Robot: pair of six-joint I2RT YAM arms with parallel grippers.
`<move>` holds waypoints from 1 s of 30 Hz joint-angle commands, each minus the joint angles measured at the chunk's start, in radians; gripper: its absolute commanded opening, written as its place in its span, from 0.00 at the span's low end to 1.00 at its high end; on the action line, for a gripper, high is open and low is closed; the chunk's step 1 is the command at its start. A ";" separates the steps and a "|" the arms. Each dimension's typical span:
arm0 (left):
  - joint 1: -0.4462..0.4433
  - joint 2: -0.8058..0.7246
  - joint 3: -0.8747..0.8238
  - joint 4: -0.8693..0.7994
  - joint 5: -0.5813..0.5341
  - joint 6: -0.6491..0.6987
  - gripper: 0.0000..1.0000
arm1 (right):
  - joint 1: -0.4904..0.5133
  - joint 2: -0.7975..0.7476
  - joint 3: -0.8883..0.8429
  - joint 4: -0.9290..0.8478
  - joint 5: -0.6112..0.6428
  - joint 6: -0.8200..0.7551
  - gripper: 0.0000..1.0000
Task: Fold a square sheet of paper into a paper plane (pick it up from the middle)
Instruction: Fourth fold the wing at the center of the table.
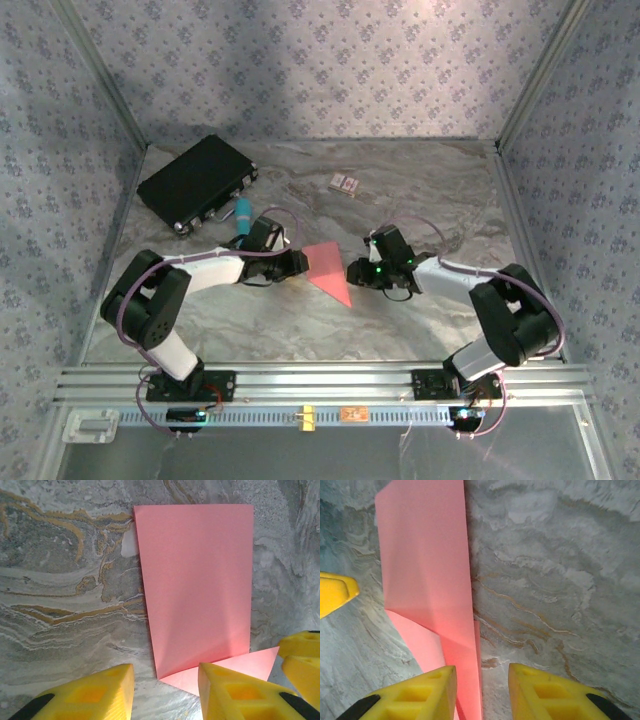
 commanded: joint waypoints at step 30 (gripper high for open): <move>0.000 0.021 0.013 0.077 0.066 -0.062 0.40 | 0.018 0.083 0.038 0.077 -0.095 -0.037 0.28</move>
